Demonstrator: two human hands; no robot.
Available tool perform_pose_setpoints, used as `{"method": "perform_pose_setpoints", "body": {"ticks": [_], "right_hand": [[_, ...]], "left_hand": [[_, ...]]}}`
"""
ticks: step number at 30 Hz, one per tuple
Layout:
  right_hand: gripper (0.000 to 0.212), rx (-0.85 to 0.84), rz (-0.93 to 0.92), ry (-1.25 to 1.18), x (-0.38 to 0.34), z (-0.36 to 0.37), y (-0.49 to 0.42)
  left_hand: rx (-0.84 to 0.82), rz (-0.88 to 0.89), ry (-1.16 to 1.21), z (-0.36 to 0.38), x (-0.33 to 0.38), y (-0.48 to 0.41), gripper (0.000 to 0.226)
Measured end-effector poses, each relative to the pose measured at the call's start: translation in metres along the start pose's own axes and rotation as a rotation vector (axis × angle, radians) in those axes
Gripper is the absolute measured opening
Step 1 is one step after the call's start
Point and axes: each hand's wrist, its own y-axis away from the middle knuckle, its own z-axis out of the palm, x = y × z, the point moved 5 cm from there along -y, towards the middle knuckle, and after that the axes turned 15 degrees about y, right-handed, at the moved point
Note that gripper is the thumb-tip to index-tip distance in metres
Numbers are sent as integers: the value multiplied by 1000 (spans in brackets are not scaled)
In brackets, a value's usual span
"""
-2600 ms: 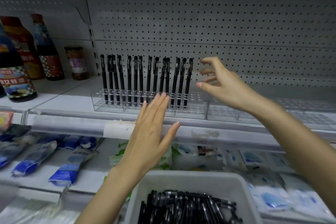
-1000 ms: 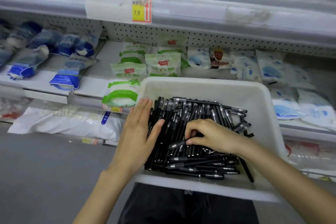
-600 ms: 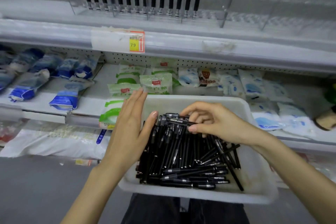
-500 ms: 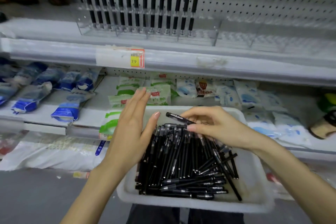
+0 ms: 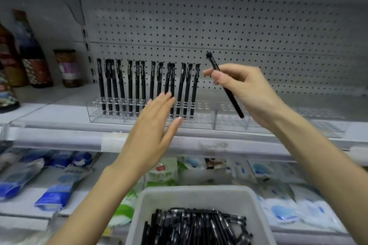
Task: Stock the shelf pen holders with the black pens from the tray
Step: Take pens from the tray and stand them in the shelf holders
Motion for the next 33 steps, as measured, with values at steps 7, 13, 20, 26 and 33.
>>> {"method": "perform_pose_setpoints", "body": {"ticks": [7,13,20,26,33], "right_hand": [[4,89,47,-40,19,-19,-47],[6,68,83,53,41,-5,-61],[6,99,94,6,40,-8,-78],[7,-59,125,132,52,7,-77],[21,-234,154,375,63,29,-72]], "left_hand": [[-12,30,-77,20,-16,-4,70],[-39,35,-123,25,-20,-4,63],[-38,67,-152,25,-21,-5,67],[-36,76,-133,26,-22,-6,69],[-36,67,-134,26,-22,-6,70]]}}
